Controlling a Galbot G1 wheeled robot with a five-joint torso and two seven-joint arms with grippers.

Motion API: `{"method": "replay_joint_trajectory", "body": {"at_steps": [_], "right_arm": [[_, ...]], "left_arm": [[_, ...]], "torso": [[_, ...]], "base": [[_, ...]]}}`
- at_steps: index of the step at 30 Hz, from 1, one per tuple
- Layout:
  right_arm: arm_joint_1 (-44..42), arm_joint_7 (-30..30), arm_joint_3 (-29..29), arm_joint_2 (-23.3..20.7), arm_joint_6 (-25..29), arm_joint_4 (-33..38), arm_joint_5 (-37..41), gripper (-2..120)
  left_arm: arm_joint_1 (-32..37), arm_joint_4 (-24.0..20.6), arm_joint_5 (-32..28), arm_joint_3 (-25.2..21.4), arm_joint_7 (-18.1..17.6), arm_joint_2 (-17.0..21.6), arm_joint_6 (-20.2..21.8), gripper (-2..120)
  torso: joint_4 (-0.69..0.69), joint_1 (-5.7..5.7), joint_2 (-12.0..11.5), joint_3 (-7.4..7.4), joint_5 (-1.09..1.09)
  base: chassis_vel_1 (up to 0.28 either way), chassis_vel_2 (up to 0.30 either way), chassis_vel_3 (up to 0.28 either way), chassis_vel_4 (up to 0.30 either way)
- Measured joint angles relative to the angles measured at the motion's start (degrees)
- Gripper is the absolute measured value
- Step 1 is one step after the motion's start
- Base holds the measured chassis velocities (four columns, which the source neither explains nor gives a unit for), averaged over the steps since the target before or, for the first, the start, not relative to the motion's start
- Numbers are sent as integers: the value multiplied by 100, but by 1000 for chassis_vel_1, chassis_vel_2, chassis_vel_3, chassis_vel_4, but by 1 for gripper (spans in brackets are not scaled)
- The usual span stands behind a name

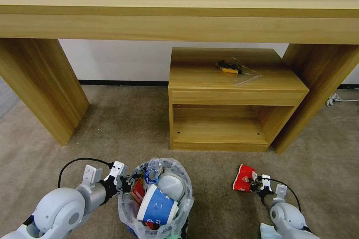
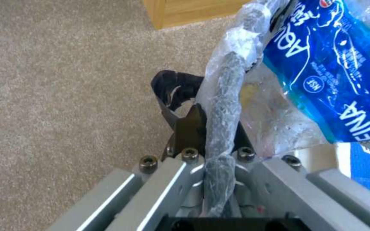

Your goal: Pick up the trash bin and place the garbage on the floor into it.

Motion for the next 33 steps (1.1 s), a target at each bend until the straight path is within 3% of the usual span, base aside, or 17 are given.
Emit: {"method": "replay_joint_trajectory", "body": {"at_steps": [10, 17, 22, 27, 33], "right_arm": [[-592, -341, 297, -389, 55, 1466, -8, 0], [-1081, -774, 524, -953, -27, 3117, 261, 0], [-1109, -986, 530, -1266, -194, 3844, 588, 0], [-730, -962, 149, -1623, -578, 4860, 1432, 0], [-335, -779, -494, -1777, -887, 5369, 2003, 0]], "left_arm": [[34, -29, 9, -17, -80, -17, 0, 0], [-235, 130, -193, 150, -389, -3, 0, 0], [-553, 293, -328, 308, -537, 18, 0, 0], [-1090, 480, -631, 519, -739, 145, 0, 0], [-1476, 660, -838, 647, -748, 274, 0, 0]], "torso": [[0, 0, 0, 0, -3], [-1, 0, 0, 0, -4], [-1, 1, 0, 0, -3], [-1, 1, 0, 0, -4], [0, 1, 0, 0, -3]], "base": [[0, 0, 0, 0], [0, 0, 0, 0], [0, 0, 0, 0], [0, 0, 0, 0], [0, 0, 0, 0]]}}
